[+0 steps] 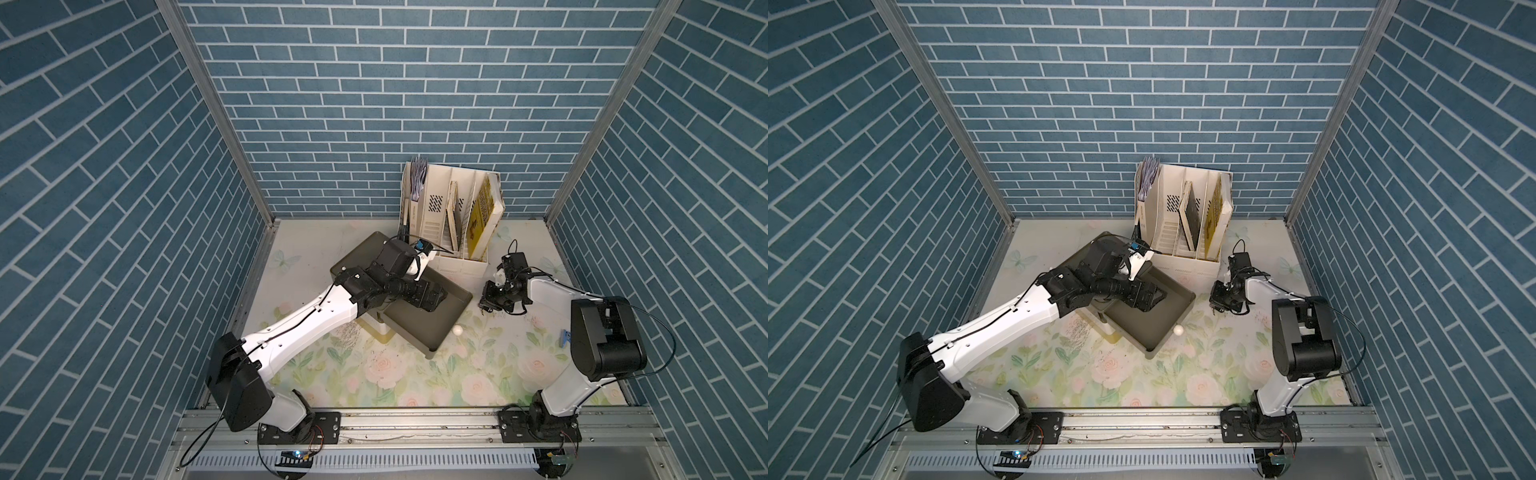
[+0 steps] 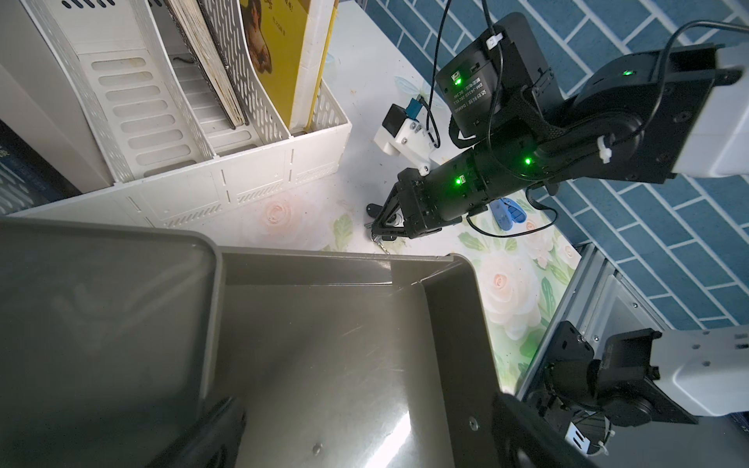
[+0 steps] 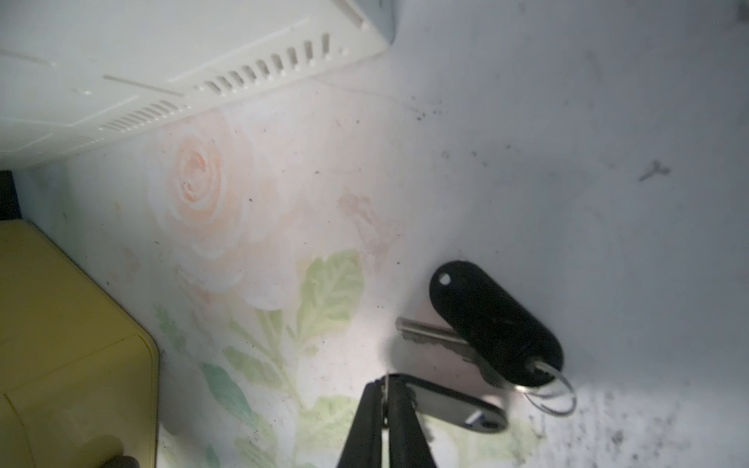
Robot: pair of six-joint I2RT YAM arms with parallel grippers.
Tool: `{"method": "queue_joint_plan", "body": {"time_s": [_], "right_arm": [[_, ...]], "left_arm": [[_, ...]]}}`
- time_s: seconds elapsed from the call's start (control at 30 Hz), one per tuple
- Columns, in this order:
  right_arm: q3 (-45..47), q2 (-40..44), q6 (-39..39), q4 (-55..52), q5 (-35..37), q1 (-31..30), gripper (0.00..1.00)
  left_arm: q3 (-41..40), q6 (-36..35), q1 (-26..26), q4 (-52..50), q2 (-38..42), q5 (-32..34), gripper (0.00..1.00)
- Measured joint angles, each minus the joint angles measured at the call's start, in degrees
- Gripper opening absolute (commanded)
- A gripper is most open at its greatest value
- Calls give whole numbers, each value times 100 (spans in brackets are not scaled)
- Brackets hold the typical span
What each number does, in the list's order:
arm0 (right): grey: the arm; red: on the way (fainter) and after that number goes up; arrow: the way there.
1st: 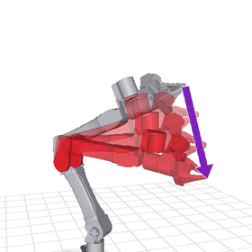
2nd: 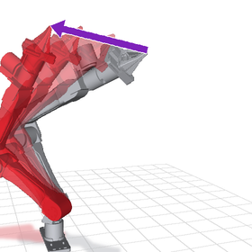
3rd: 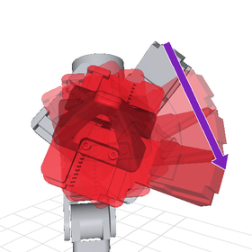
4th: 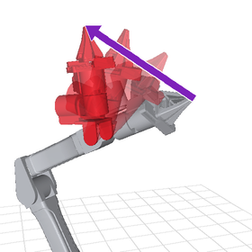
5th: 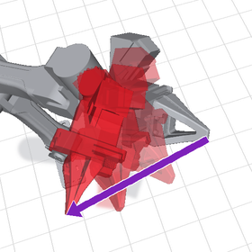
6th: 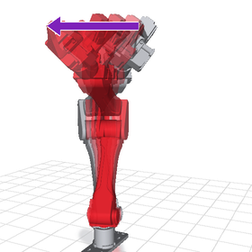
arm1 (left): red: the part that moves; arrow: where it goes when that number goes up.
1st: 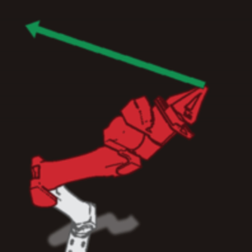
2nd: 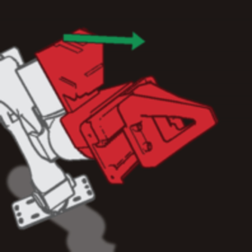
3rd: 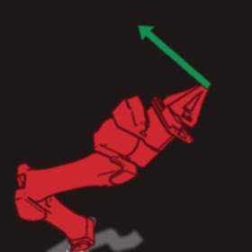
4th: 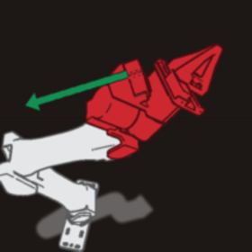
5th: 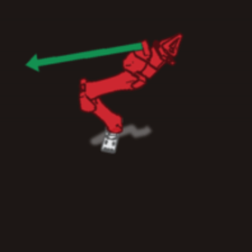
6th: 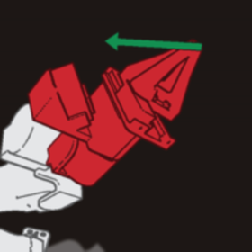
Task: Take the keys out of the drawer
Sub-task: Place the key at the center of the board.
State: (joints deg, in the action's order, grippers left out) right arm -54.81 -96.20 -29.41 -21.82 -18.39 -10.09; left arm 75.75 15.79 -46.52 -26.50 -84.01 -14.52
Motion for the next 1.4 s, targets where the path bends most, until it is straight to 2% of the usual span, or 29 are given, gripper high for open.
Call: {"method": "queue_joint_plan", "body": {"time_s": [0.13, 0.4, 0.8, 0.97, 1.2, 1.4], "right_arm": [[-2, 0, 33, -4, -33, 0, 22], [-22, 201, 35, -31, -50, 0, 23], [96, 1742, 35, -59, -313, 87, 24], [361, 2387, 4, -133, -662, 116, 24], [522, 3156, -76, -404, -1196, 116, 33], [748, 3707, -83, -765, -1495, 68, 35]], "left_arm": [[0, -2, -2, 2, 7, 20, 100], [0, -4, 0, 0, 55, 92, 100], [127, -26, 63, -109, 199, 157, 100], [229, -63, 374, -254, 396, 155, 100], [280, -127, 1047, -426, 658, 164, 100], [258, -170, 1344, -538, 699, 118, 100]]}}
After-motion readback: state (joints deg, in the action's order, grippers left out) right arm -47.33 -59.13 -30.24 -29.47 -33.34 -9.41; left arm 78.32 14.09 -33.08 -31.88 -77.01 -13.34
